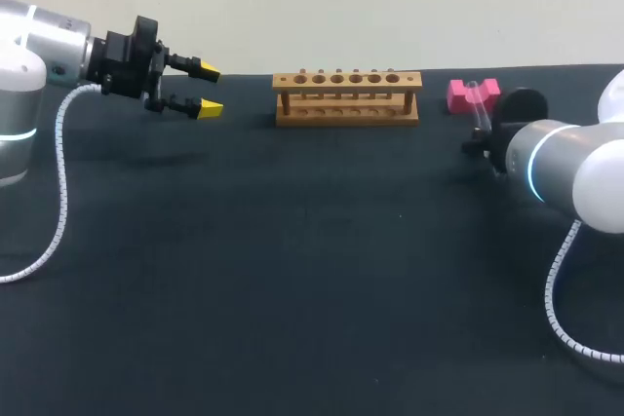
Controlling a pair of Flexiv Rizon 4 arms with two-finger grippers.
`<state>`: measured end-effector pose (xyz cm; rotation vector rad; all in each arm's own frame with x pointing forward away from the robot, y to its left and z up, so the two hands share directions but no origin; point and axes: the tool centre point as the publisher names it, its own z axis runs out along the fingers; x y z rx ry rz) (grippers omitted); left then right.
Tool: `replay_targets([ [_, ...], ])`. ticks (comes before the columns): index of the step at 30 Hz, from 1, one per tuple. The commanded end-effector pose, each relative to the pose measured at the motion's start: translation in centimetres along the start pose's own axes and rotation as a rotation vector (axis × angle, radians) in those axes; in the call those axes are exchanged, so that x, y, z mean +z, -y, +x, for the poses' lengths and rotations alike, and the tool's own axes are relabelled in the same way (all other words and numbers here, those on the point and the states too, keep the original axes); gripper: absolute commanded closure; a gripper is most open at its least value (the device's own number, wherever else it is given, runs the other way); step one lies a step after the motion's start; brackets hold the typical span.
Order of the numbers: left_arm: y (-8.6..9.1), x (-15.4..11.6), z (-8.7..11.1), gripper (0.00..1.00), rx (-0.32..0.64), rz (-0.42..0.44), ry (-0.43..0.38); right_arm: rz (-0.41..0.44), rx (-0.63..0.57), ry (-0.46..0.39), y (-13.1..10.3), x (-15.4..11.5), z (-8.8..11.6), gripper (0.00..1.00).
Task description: Grasp the test tube, adjust it, and insert it.
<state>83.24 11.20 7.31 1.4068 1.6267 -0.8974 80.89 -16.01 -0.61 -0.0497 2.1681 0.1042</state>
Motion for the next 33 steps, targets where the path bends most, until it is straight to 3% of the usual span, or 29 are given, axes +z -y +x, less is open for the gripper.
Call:
replay_targets([
  [1, -0.1, 0.0, 0.1, 0.00, 0.003, 0.001, 0.002, -0.043, 0.013, 0.594, 0.3, -0.5, 0.3, 1.00],
  [20, -0.1, 0.0, 0.1, 0.00, 0.003, 0.001, 0.002, 0.040, 0.071, 0.636, -0.6, -4.4, -3.2, 1.00],
  [33, -0.1, 0.0, 0.1, 0.00, 0.003, 0.001, 0.002, 0.054, 0.096, 0.626, -2.1, -6.8, -5.4, 1.00],
])
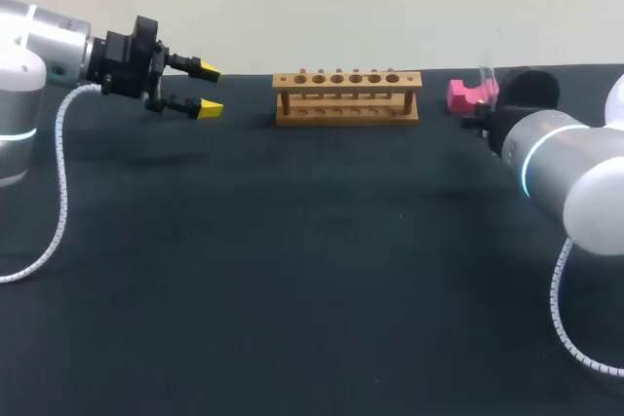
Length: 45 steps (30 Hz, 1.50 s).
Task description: Grasp the test tube, adjust it, and insert it.
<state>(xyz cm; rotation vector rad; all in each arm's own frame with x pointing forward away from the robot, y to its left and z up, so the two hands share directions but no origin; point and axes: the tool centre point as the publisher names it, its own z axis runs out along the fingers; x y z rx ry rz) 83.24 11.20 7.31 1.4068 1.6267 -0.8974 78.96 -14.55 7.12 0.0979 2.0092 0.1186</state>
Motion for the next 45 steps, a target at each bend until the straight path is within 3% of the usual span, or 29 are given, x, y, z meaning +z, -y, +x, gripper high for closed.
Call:
replay_targets([
  [1, -0.1, 0.0, 0.1, 0.00, 0.003, 0.001, 0.002, -0.015, 0.000, 0.462, -0.2, -1.1, -0.4, 1.00],
  [13, -0.1, 0.0, 0.1, 0.00, 0.003, 0.001, 0.002, -0.125, 0.041, 0.375, -1.3, -1.8, -1.9, 1.00],
  [45, -0.1, 0.0, 0.1, 0.00, 0.003, 0.001, 0.002, -0.124, 0.050, 0.382, -1.7, -1.7, -2.0, 1.00],
])
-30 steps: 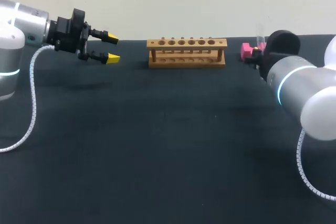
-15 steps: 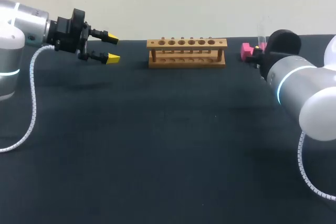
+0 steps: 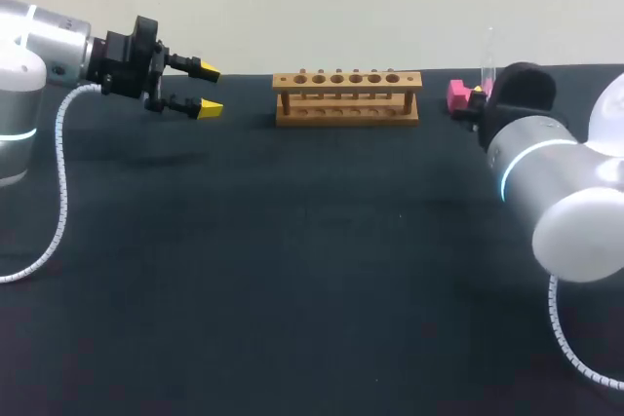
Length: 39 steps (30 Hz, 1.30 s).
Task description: Grasp the test tube, adjust it, and insert it.
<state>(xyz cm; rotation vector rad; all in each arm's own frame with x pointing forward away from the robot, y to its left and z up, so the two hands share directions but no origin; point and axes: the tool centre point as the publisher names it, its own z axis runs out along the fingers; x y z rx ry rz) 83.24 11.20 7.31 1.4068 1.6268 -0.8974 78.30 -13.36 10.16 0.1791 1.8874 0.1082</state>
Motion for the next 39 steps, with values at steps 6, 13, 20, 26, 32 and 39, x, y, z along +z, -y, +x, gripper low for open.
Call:
replay_targets([
  [6, -0.1, 0.0, 0.1, 0.00, 0.003, 0.001, 0.002, -0.164, 0.036, 0.267, -1.9, -0.1, 0.0, 1.00],
  [13, -0.1, 0.0, 0.1, 0.00, 0.003, 0.001, 0.002, -0.193, 0.046, 0.219, -3.9, 0.2, 0.1, 1.00],
  [20, -0.1, 0.0, 0.1, 0.00, 0.003, 0.001, 0.002, -0.222, 0.082, 0.144, -5.7, 0.4, 0.3, 1.00],
  [26, -0.1, 0.0, 0.1, 0.00, 0.003, 0.001, 0.002, -0.246, 0.119, 0.071, -7.3, 0.4, 0.1, 1.00],
  [32, -0.1, 0.0, 0.1, 0.00, 0.003, 0.001, 0.002, -0.272, 0.124, -0.010, -8.7, 0.5, 0.5, 1.00],
  [39, -0.1, 0.0, 0.1, 0.00, 0.003, 0.001, 0.002, -0.308, 0.031, -0.065, -10.0, 0.6, 1.1, 1.00],
])
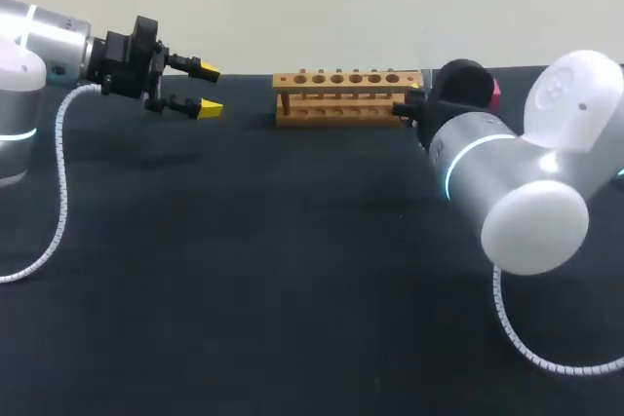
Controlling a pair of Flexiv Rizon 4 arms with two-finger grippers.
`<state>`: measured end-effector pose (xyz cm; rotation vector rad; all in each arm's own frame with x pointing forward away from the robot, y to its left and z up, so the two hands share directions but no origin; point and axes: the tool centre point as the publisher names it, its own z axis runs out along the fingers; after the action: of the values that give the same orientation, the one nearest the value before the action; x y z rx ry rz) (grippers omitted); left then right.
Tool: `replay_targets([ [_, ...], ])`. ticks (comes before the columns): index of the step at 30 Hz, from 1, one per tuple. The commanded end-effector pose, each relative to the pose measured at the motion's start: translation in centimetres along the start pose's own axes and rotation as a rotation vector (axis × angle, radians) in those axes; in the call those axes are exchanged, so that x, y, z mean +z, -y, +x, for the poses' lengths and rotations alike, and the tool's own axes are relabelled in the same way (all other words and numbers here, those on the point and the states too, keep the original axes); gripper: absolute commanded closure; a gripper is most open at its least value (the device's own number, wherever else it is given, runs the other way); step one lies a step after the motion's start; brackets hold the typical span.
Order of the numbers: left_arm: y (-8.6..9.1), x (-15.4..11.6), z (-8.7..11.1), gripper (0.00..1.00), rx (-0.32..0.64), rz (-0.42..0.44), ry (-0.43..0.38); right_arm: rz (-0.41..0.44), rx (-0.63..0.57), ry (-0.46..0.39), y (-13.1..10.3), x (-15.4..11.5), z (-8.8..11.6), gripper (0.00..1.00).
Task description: Grasp the test tube, adjust it, and insert it.
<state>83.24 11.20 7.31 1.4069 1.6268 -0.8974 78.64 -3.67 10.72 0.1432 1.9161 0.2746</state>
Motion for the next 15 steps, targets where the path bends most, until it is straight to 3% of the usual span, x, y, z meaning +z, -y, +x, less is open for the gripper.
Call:
replay_targets([
  [1, -0.1, 0.0, 0.1, 0.00, 0.003, 0.001, 0.002, -0.185, -0.046, -0.034, -0.4, 0.6, 0.2, 1.00],
  [15, -0.1, 0.0, 0.1, 0.00, 0.003, 0.001, 0.002, -0.206, -0.150, -0.132, -3.7, 1.6, 2.4, 1.00],
])
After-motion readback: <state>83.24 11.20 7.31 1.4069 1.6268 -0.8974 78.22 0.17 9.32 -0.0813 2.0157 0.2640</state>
